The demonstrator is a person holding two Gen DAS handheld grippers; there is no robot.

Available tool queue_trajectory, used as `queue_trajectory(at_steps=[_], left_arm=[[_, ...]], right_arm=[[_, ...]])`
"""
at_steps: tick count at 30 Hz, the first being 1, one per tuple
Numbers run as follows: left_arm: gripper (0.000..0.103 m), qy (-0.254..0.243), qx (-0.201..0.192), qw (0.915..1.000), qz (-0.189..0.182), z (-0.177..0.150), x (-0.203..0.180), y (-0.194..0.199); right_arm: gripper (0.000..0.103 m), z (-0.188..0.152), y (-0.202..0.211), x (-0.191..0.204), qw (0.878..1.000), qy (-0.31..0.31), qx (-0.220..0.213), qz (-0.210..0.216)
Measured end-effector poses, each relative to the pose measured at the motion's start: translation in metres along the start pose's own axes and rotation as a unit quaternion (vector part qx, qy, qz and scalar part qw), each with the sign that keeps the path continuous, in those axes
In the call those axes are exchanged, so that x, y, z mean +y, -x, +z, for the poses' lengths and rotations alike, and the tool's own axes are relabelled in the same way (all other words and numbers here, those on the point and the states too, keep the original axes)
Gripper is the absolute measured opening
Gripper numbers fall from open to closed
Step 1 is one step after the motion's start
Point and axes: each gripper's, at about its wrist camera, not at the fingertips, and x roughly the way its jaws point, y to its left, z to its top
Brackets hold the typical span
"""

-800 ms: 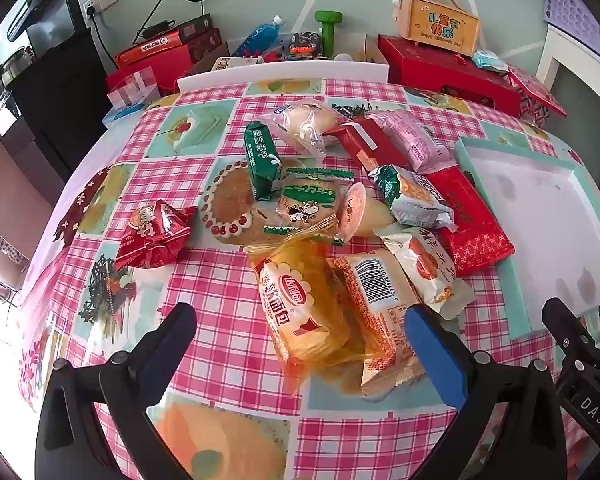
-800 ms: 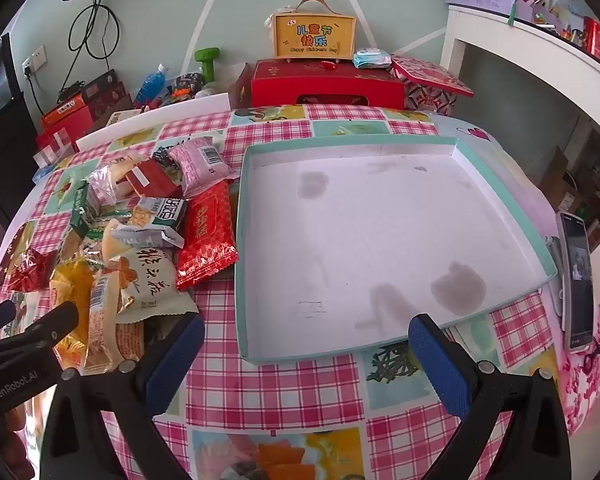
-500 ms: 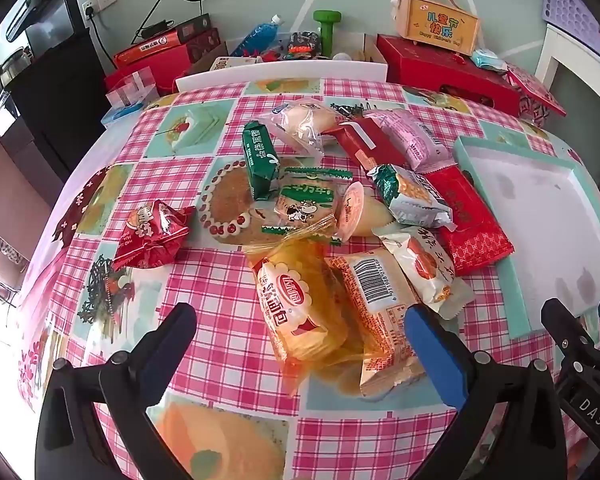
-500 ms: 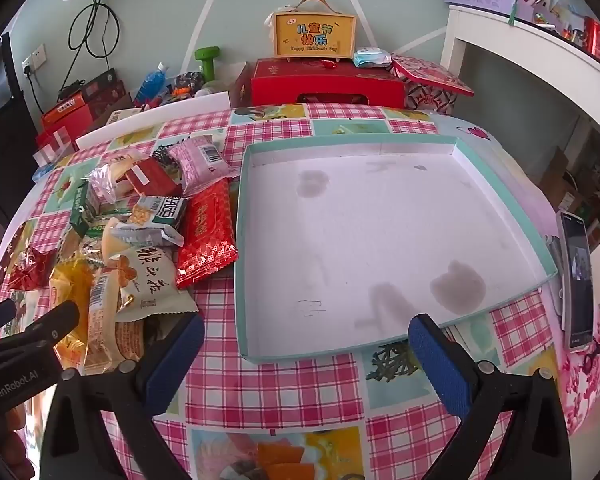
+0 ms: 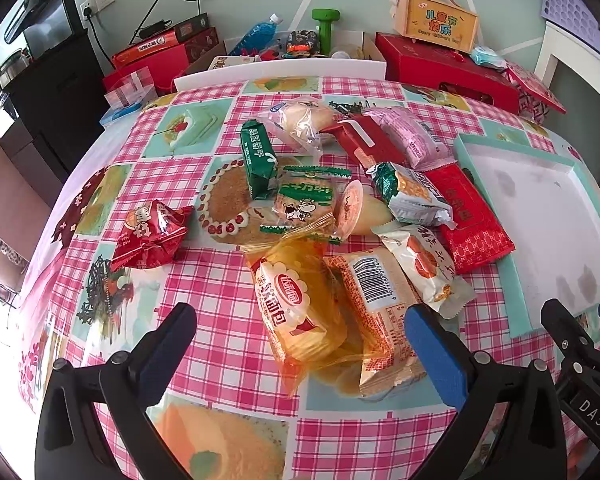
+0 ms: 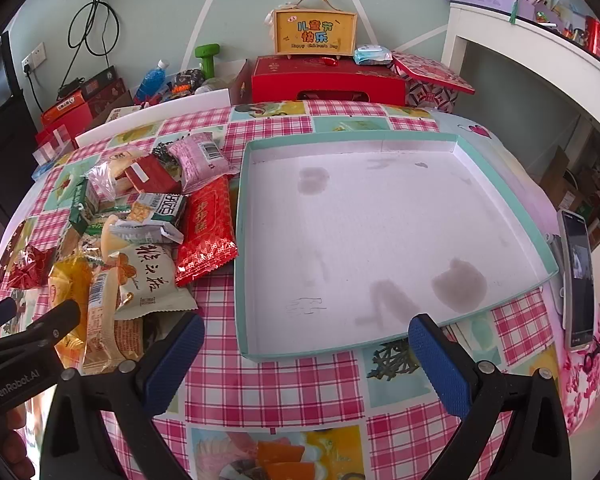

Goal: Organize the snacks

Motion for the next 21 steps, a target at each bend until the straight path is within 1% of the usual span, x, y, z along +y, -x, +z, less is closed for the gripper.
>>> queue_trajectory(at_steps=[21], left_arm=[[0.103,0.003,0.002,1.0,-0.009,-0.0003,0.0042,-0.0032]], right_arm=[[0.103,-0.0015,-0.0014,-0.0009,1.0,-0.001,0.002,0.0]])
